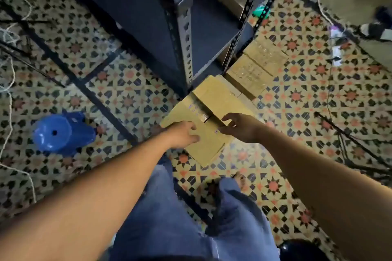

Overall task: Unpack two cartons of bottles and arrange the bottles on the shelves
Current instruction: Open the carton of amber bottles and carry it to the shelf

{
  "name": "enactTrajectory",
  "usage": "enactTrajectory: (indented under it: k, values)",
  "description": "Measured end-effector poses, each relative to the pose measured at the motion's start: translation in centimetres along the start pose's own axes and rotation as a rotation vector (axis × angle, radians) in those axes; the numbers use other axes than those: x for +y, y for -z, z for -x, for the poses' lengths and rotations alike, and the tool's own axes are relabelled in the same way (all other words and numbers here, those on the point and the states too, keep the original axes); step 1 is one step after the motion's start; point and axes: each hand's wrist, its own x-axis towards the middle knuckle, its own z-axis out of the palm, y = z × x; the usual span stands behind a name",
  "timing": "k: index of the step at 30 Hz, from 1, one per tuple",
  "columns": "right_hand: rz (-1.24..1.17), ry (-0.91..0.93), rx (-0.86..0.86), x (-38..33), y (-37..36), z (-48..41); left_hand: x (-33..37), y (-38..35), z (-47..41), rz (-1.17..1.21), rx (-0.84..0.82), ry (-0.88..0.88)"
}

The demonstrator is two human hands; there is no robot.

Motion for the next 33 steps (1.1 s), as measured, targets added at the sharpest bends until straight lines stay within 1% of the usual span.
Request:
enactTrajectory:
  k: [2,6,11,16,18,22,24,27,33]
  values:
    - [0.060,0.016,0.013,1.6,0.0,-0.7,0.1,-2.5,-0.9,0.034,0.035,0.047]
    - [0.182,0.041,0.011,5.3,-0.1,-3.6,-0.2,-6.7,-3.7,0.052,0.124,0.075]
    - [0.199,0.130,0.064,8.0,-0.8,-9.7,-1.4,-8.4,-9.3,-0.040,0.308,0.082]
    - [0.239,0.257,0.086,9.1,-3.3,-14.8,-3.1,-10.8,-13.8,-0.084,0.511,0.028]
    - [0.237,0.281,0.079,9.0,-4.2,-15.6,-3.3,-12.1,-14.7,-0.091,0.563,0.023]
    - [0.281,0.330,0.151,9.7,-5.6,-16.5,-3.0,-14.1,-15.6,-0.075,0.642,0.043]
    - [0.299,0.349,0.160,10.4,-5.7,-16.5,-2.9,-14.6,-15.8,-0.052,0.683,0.068]
    - [0.333,0.387,0.134,11.4,-5.4,-16.3,-2.5,-15.0,-16.1,-0.038,0.714,0.113]
    - [0.420,0.494,0.062,11.7,-4.3,-17.0,-0.6,-15.8,-16.1,0.057,0.844,0.174]
